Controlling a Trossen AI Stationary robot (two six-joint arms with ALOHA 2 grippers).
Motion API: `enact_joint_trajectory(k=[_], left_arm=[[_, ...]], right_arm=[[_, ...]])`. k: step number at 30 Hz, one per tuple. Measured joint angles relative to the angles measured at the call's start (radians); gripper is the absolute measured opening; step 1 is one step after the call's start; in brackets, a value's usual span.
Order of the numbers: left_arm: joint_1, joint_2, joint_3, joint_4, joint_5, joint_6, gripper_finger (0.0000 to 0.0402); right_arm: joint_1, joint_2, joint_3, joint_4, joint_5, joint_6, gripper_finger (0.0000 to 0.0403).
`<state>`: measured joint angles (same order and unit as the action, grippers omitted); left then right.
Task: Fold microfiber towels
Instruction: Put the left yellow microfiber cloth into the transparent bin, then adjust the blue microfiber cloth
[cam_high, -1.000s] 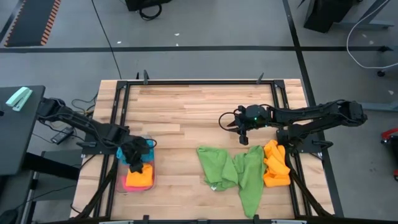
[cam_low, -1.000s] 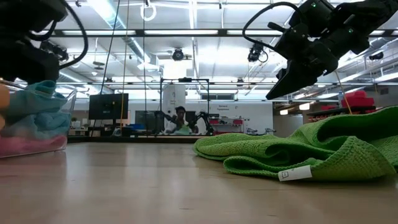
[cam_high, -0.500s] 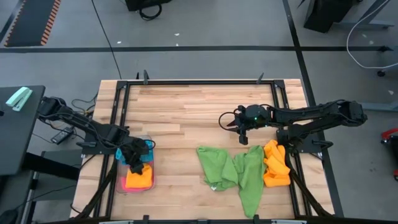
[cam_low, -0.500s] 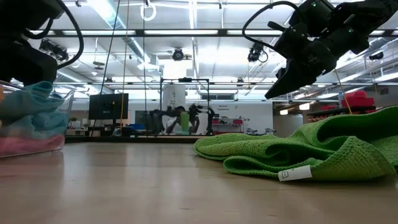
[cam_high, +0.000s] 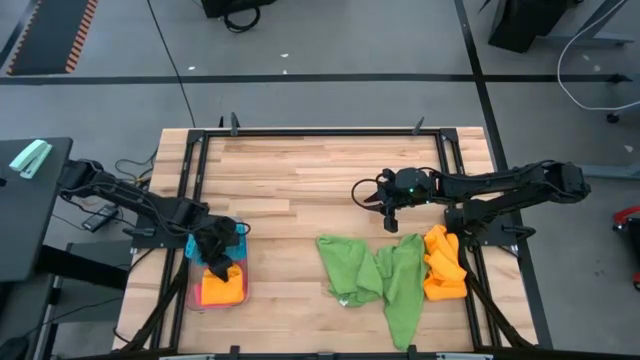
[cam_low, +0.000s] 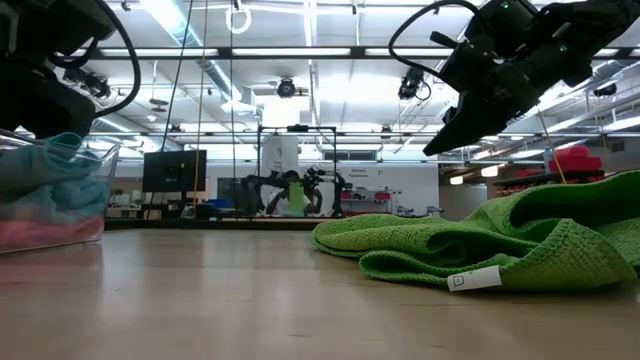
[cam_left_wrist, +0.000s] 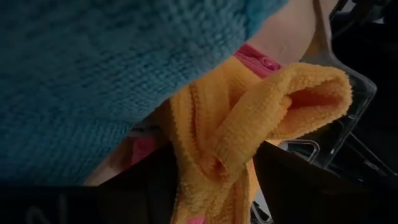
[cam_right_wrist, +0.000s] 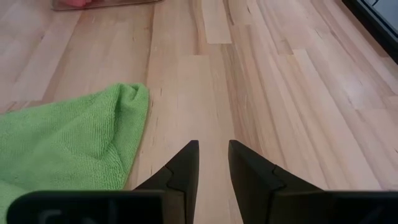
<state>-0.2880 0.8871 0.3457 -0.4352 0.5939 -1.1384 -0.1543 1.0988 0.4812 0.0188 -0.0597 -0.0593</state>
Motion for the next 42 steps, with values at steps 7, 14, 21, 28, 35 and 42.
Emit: enact_joint_trajectory(k=[7,14,21,28,35,42], left_arm=[[0.06,0.0,0.092,-0.21,-0.025,0.134,0.0178],[0.122,0.0,0.197,-0.385,-0.088,0.27,0.0174],[0.139,0.0,0.258,-0.454,-0.116,0.335,0.0166],[0.138,0.019,0.242,-0.437,-0.23,0.353,0.0133],[0.137,0.089,0.212,-0.38,-0.372,0.418,0.0102],[0.128,0.165,0.209,-0.242,-0.351,0.445,0.0081]], right_arm=[[0.0,0.0,0.0,0.0,0.0,0.004,0.0096],[0.0,0.0,0.0,0.0,0.0,0.003,0.0096],[0.0,0.0,0.0,0.0,0.0,0.003,0.0096],[0.001,0.0,0.0,0.0,0.0,0.003,0.0096],[0.0,0.0,0.0,0.0,0.0,0.003,0.0096],[0.0,0.0,0.0,-0.001,0.0,0.003,0.0096]])
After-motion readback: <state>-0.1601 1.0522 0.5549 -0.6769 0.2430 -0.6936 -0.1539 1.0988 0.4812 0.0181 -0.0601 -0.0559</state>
